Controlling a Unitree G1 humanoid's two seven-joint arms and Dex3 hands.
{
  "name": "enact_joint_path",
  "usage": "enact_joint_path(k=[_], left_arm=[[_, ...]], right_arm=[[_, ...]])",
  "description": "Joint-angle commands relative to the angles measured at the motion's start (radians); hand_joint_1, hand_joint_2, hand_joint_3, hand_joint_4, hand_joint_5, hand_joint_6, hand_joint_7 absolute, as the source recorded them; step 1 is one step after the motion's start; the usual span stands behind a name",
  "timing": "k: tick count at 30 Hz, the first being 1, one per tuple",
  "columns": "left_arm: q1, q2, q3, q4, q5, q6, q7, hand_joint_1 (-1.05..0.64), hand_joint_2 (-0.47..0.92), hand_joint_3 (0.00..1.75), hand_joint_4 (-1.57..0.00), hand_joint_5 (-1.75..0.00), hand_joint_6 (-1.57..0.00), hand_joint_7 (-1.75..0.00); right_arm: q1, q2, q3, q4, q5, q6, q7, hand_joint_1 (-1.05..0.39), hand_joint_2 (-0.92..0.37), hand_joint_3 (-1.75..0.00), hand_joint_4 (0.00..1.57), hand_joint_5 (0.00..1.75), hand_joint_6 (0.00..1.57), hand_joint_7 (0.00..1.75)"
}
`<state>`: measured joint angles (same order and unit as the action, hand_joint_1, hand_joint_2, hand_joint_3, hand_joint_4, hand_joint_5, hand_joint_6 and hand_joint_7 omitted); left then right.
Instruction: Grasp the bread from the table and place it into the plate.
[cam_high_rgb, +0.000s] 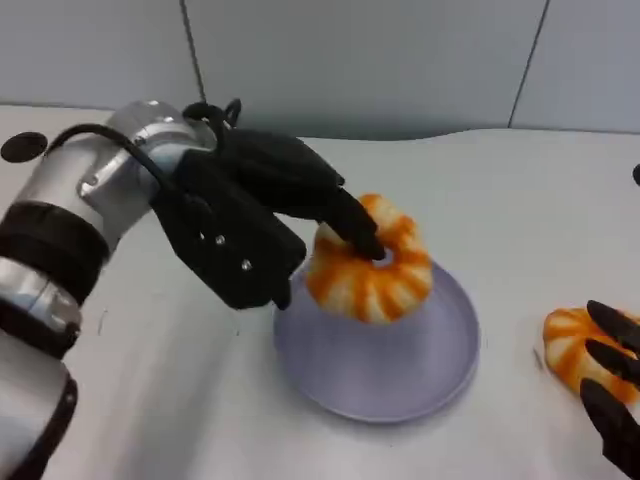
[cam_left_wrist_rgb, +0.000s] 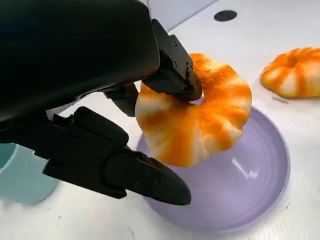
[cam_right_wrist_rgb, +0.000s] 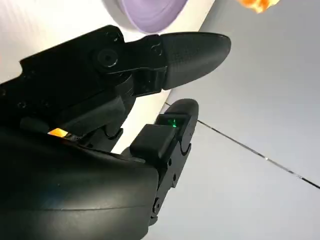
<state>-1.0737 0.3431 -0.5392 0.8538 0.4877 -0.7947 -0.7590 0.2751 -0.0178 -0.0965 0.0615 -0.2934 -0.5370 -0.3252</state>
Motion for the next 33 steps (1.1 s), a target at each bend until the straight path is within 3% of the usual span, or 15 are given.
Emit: enact_joint_path(k=[1,4,9,14,19,20,22,23,26,31,33], left_arm=[[0.026,0.044,0.011,-0.088,-0.055,0.081,-0.122,-0.68,0.87,0.0,-0.01,-0.57,-0.43,-0.02],[0.04,0.049,0.008,-0.121,-0.062,0.116,-0.151,-0.7,0.88,0.01,0.0,-0.42,-0.32,0.0],[0.051,0.053,0.007,-0.156,-0.071,0.146,-0.185,-0.71,0.91,0.01,-0.13,-0.38,-0.23,0.0],[0.058,0.057,0.008,-0.169,-0.071,0.131,-0.18,-0.69,0.9,0.0,-0.06,-0.31,-0.46,-0.09],[0.056,0.054,0.005,-0.154,-0.082,0.102,-0.19,-0.7,0.92,0.01,-0.06,-0.29,-0.54,-0.07],[0.054,0.052,0.004,-0.149,-0.086,0.104,-0.199,-0.7,0.92,0.03,-0.16,-0.33,-0.47,-0.03],[0.057,0.048,0.006,-0.146,-0.092,0.12,-0.212,-0.7,0.92,0.04,-0.22,-0.34,-0.44,-0.01],[0.06,0.046,0.007,-0.147,-0.094,0.131,-0.216,-0.71,0.92,0.03,-0.41,-0.33,-0.34,0.0],[0.07,0.044,0.005,-0.163,-0.087,0.158,-0.218,-0.72,0.92,0.03,-0.6,-0.25,-0.22,0.0],[0.072,0.043,0.002,-0.161,-0.084,0.15,-0.216,-0.72,0.92,0.03,-0.63,-0.23,-0.19,0.0],[0.066,0.044,-0.008,-0.144,-0.066,0.103,-0.193,-0.74,0.92,0.07,-0.46,-0.14,-0.31,-0.05]], right_arm=[[0.002,-0.004,-0.007,-0.013,0.01,0.004,0.0,-0.34,-0.92,-0.29,1.02,0.02,0.88,0.01],[0.003,-0.003,-0.006,-0.014,0.01,0.005,0.0,-0.34,-0.92,-0.29,1.01,0.02,0.88,0.0],[0.004,-0.002,-0.006,-0.016,0.0,0.002,-0.007,-0.33,-0.92,-0.29,1.02,0.02,0.88,0.0],[0.005,0.003,-0.004,-0.019,0.005,0.006,-0.003,-0.33,-0.92,-0.28,1.02,0.02,0.88,0.0],[0.006,0.004,-0.004,-0.021,0.006,0.005,-0.001,-0.33,-0.92,-0.28,1.02,0.01,0.88,0.0],[0.006,0.004,-0.005,-0.019,0.004,0.001,-0.003,-0.33,-0.92,-0.28,1.01,0.01,0.88,0.0],[0.006,0.005,-0.004,-0.021,0.004,0.002,-0.003,-0.33,-0.92,-0.28,1.01,0.01,0.88,0.0],[0.008,0.005,-0.003,-0.024,0.005,0.005,-0.001,-0.33,-0.92,-0.28,1.01,0.01,0.88,0.0],[0.006,0.002,-0.004,-0.021,0.002,0.002,-0.001,-0.33,-0.92,-0.29,1.01,0.01,0.88,0.0],[0.008,0.005,-0.004,-0.025,0.004,0.007,-0.001,-0.33,-0.92,-0.29,1.01,0.01,0.88,0.0],[0.01,0.008,-0.003,-0.031,0.006,0.012,-0.001,-0.34,-0.92,-0.29,1.01,0.01,0.89,0.0]])
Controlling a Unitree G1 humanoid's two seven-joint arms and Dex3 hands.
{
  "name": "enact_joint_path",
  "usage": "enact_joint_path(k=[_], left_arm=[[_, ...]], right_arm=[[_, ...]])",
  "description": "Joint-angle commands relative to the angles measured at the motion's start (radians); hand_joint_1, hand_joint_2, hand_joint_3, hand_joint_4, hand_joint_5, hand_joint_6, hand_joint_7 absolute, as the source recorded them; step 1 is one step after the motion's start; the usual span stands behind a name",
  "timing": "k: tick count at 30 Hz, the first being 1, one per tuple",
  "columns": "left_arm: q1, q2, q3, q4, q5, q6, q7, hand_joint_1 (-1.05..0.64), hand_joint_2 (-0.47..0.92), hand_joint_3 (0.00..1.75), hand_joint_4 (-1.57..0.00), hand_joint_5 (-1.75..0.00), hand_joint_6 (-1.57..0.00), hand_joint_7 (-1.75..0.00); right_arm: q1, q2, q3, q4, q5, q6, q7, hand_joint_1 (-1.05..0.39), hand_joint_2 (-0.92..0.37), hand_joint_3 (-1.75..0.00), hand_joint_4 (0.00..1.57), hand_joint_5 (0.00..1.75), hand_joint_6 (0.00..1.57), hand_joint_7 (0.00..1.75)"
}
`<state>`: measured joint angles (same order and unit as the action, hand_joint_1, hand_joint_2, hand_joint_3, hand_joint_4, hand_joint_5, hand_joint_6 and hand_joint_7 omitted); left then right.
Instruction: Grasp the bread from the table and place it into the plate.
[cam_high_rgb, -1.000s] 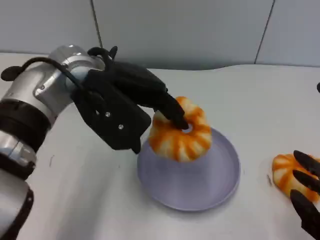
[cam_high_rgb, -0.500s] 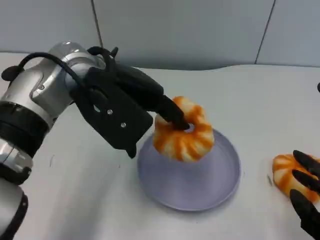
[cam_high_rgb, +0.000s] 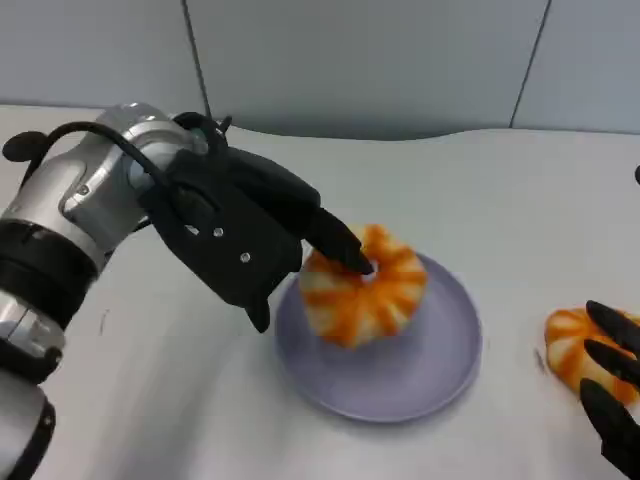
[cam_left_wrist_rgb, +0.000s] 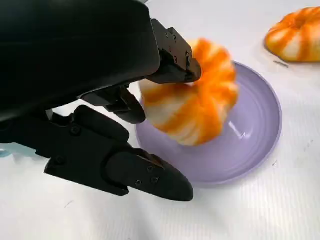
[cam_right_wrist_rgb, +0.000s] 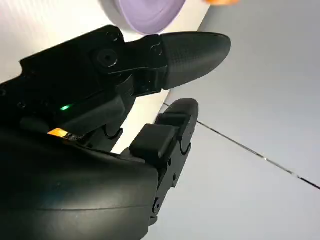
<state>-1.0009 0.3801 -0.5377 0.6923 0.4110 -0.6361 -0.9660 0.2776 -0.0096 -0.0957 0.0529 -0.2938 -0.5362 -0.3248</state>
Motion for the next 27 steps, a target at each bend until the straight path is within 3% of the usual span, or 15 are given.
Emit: enact_joint_path(k=[1,2,4,8,10,14,17,23,27], left_arm=[[-0.01,0.007,-0.015,0.023,0.027,-0.077,0.031,-0.76,0.92,0.09,-0.35,-0.08,-0.46,-0.11],[-0.013,0.007,-0.018,0.026,0.04,-0.091,0.044,-0.77,0.92,0.09,-0.22,-0.04,-0.66,-0.11],[-0.015,0.005,-0.019,0.034,0.051,-0.104,0.059,-0.77,0.92,0.09,-0.17,-0.02,-0.79,-0.09],[-0.012,-0.003,-0.008,0.043,0.024,-0.066,0.033,-0.76,0.92,0.08,-0.51,-0.19,-0.24,0.0],[-0.013,-0.003,-0.01,0.044,0.021,-0.06,0.028,-0.77,0.92,0.08,-0.58,-0.2,-0.13,-0.01],[-0.02,-0.001,-0.016,0.052,0.022,-0.086,0.026,-0.76,0.92,0.12,-0.38,-0.08,-0.27,-0.09],[-0.015,0.005,0.007,0.063,-0.018,-0.115,0.024,-0.75,0.92,0.12,-0.36,-0.07,-0.3,-0.09],[0.058,0.056,0.165,0.087,-0.207,-0.205,0.085,-0.69,0.92,0.17,-0.5,-0.14,-0.48,-0.14],[0.134,0.049,0.281,0.143,-0.362,-0.186,0.082,-0.63,0.92,0.19,-0.62,-0.22,-0.58,-0.13]], right_arm=[[0.009,0.002,-0.004,-0.025,0.007,0.016,-0.001,-0.34,-0.92,-0.28,1.01,0.01,0.89,0.0],[0.009,0.002,-0.004,-0.026,0.009,0.016,0.0,-0.34,-0.92,-0.28,1.01,0.01,0.89,0.0],[0.009,0.0,-0.003,-0.025,0.005,0.015,-0.001,-0.33,-0.92,-0.28,1.01,0.01,0.89,0.0],[0.009,-0.002,-0.002,-0.023,0.008,0.01,0.001,-0.33,-0.92,-0.28,1.01,0.01,0.88,0.0],[0.008,-0.004,-0.002,-0.018,0.013,0.003,0.003,-0.33,-0.92,-0.28,1.01,0.01,0.88,0.0],[0.008,-0.003,-0.003,-0.016,0.014,0.003,0.003,-0.33,-0.92,-0.28,1.01,0.01,0.88,0.0],[0.01,-0.001,-0.001,-0.022,0.007,0.011,-0.001,-0.33,-0.92,-0.28,1.01,0.01,0.88,0.0],[0.009,-0.002,0.001,-0.016,-0.003,0.008,-0.005,-0.34,-0.92,-0.28,1.01,0.01,0.88,0.0],[0.006,-0.003,0.001,-0.008,0.003,0.003,-0.003,-0.34,-0.92,-0.28,1.01,0.0,0.88,0.0]])
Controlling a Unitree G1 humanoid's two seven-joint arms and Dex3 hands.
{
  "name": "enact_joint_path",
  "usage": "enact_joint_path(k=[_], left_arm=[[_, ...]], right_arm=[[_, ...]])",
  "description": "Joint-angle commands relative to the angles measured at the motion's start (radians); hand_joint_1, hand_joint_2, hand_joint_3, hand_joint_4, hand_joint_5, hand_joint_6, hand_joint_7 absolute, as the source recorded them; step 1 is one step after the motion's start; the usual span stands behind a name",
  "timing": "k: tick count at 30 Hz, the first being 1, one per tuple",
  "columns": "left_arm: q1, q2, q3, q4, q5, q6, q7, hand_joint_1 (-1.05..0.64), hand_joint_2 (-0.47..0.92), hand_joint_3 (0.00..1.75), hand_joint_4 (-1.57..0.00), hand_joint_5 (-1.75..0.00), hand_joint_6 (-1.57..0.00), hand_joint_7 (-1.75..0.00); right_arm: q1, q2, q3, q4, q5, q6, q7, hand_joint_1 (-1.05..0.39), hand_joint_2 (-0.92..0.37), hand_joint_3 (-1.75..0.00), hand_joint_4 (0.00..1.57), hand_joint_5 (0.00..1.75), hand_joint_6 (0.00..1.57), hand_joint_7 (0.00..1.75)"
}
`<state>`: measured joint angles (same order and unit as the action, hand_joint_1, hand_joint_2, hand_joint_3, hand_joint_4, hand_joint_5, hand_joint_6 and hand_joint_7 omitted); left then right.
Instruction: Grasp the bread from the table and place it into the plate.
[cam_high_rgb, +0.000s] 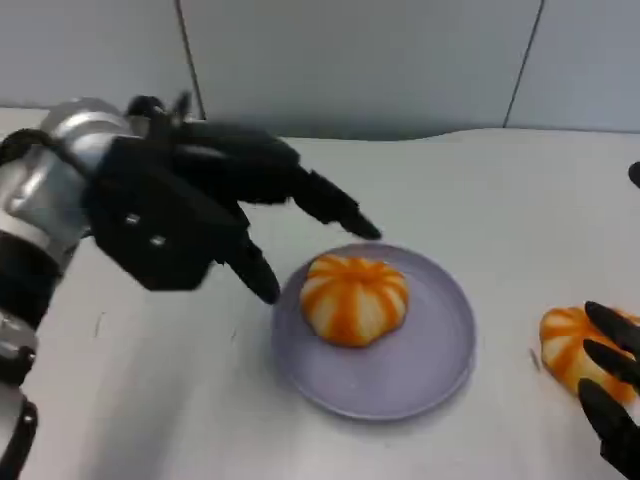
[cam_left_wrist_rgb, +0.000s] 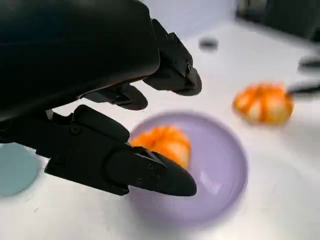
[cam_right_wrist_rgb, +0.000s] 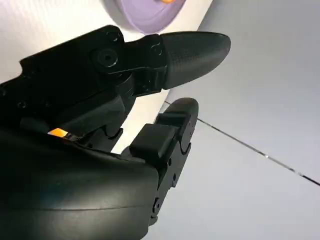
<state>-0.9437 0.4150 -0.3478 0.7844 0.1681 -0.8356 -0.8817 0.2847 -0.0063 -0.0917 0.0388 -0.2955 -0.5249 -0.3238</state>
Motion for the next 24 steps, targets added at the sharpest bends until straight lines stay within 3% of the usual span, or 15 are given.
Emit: enact_joint_path(k=[1,2,3,8,10,12,16,24], left_arm=[[0.113,0.011,0.127,0.064,-0.163,0.028,0.002,-0.62,0.92,0.18,-0.63,-0.23,-0.59,-0.13],[0.145,0.01,0.156,0.071,-0.195,0.043,0.007,-0.59,0.92,0.17,-0.61,-0.4,-0.62,-0.14],[0.168,0.01,0.175,0.071,-0.212,0.056,0.011,-0.58,0.92,0.17,-0.52,-0.67,-0.64,-0.14],[0.332,0.001,0.256,-0.056,-0.299,0.248,0.03,-0.54,0.92,0.14,-0.41,-1.1,-0.66,-0.21],[0.411,-0.022,0.296,-0.127,-0.347,0.337,0.063,-0.5,0.92,0.11,-0.41,-1.39,-0.52,-0.82],[0.483,-0.04,0.331,-0.204,-0.38,0.426,0.109,-0.49,0.92,0.08,-0.42,-1.63,-0.43,-1.29],[0.612,-0.065,0.377,-0.315,-0.395,0.524,0.198,-0.45,0.92,0.05,-0.54,-1.74,-0.39,-1.64],[0.778,-0.112,0.437,-0.47,-0.437,0.824,0.33,-0.43,0.9,0.01,-0.68,-1.75,-0.52,-1.75]], right_arm=[[-0.003,-0.007,-0.004,0.01,0.013,-0.01,0.0,-0.34,-0.92,-0.28,1.0,0.0,0.88,0.0],[-0.004,-0.007,-0.005,0.014,0.017,-0.011,0.001,-0.34,-0.92,-0.29,1.01,0.0,0.88,0.0],[-0.005,-0.008,-0.007,0.016,0.019,-0.011,0.002,-0.34,-0.92,-0.29,1.01,0.0,0.88,0.0],[-0.001,-0.014,-0.011,0.017,0.028,-0.008,0.008,-0.34,-0.92,-0.28,1.01,0.0,0.88,0.0],[0.006,-0.013,-0.011,0.016,0.027,-0.008,0.009,-0.35,-0.92,-0.28,1.0,0.0,0.88,0.0],[0.012,-0.019,-0.011,0.015,0.022,-0.009,0.014,-0.35,-0.92,-0.28,1.0,0.0,0.88,0.0],[0.017,-0.034,-0.012,0.031,0.049,-0.026,0.045,-0.34,-0.92,-0.29,0.99,0.0,0.88,0.0],[0.014,-0.033,-0.009,0.025,0.05,-0.011,0.063,-0.34,-0.92,-0.29,1.0,0.0,0.88,0.0]])
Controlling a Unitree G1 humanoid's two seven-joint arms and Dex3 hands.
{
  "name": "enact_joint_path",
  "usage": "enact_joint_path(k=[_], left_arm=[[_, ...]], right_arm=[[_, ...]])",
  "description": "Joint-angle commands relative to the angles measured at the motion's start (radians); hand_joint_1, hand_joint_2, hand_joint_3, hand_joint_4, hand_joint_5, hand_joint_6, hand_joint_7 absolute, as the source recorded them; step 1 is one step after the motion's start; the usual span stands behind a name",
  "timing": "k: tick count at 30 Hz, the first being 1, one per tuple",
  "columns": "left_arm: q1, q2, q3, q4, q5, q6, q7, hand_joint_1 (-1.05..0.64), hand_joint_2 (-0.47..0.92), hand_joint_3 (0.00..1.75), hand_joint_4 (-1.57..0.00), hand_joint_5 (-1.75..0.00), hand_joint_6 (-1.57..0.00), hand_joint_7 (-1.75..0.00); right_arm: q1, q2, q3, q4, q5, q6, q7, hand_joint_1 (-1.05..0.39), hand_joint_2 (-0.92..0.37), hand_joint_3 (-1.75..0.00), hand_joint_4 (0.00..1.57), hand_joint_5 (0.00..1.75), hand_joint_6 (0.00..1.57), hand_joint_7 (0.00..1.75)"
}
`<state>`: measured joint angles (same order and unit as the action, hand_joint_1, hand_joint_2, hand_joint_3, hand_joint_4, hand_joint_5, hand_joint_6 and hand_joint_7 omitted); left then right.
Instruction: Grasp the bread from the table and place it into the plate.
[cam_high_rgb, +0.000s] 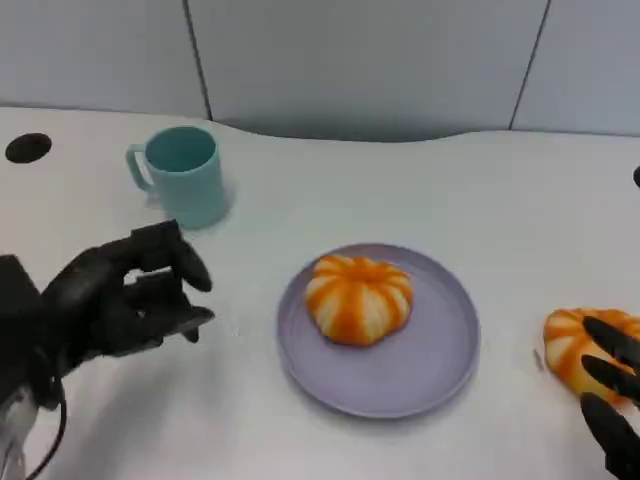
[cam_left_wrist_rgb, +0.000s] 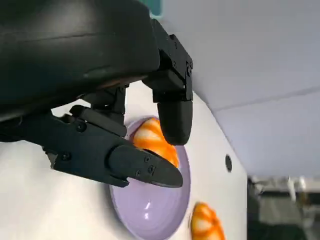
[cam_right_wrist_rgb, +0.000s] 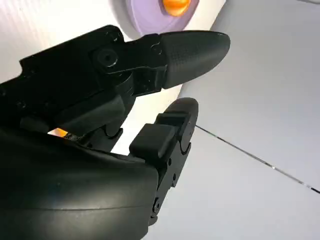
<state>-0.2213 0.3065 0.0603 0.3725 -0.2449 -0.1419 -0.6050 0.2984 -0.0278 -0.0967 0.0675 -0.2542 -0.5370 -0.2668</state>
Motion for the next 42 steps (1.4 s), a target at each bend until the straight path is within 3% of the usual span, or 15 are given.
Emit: enact_joint_path(k=[1,8,13,25,42], left_arm=[[0.065,-0.005,0.033,-0.072,-0.027,0.162,0.059,-0.43,0.9,0.01,-0.7,-1.75,-0.54,-1.75],[0.125,0.011,0.018,-0.054,0.078,0.138,0.114,-0.36,0.89,0.0,-0.8,-1.75,-0.67,-1.75],[0.146,0.018,-0.001,-0.089,0.145,0.205,0.156,-0.29,0.87,0.0,-0.87,-1.75,-0.73,-1.75],[0.064,0.004,-0.013,0.028,0.165,0.225,0.161,-0.36,0.82,0.0,-0.9,-1.75,-0.73,-1.75],[0.026,0.001,-0.037,0.059,0.191,0.234,0.161,-0.33,0.83,0.01,-0.89,-1.75,-0.73,-1.75]], right_arm=[[0.0,-0.011,-0.004,-0.004,0.009,0.001,0.007,-0.34,-0.92,-0.29,1.0,0.0,0.89,0.0],[0.006,-0.007,-0.002,-0.011,0.028,0.003,0.024,-0.34,-0.92,-0.29,0.99,0.0,0.89,0.0],[-0.003,-0.02,-0.01,0.011,0.047,-0.013,0.046,-0.33,-0.92,-0.29,0.99,0.0,0.88,0.0],[-0.101,-0.073,-0.022,0.155,0.069,-0.051,0.068,-0.35,-0.92,-0.31,0.97,0.0,0.85,0.0],[-0.112,-0.119,-0.023,0.175,0.083,-0.029,0.113,-0.39,-0.92,-0.29,0.95,0.0,0.84,0.0]])
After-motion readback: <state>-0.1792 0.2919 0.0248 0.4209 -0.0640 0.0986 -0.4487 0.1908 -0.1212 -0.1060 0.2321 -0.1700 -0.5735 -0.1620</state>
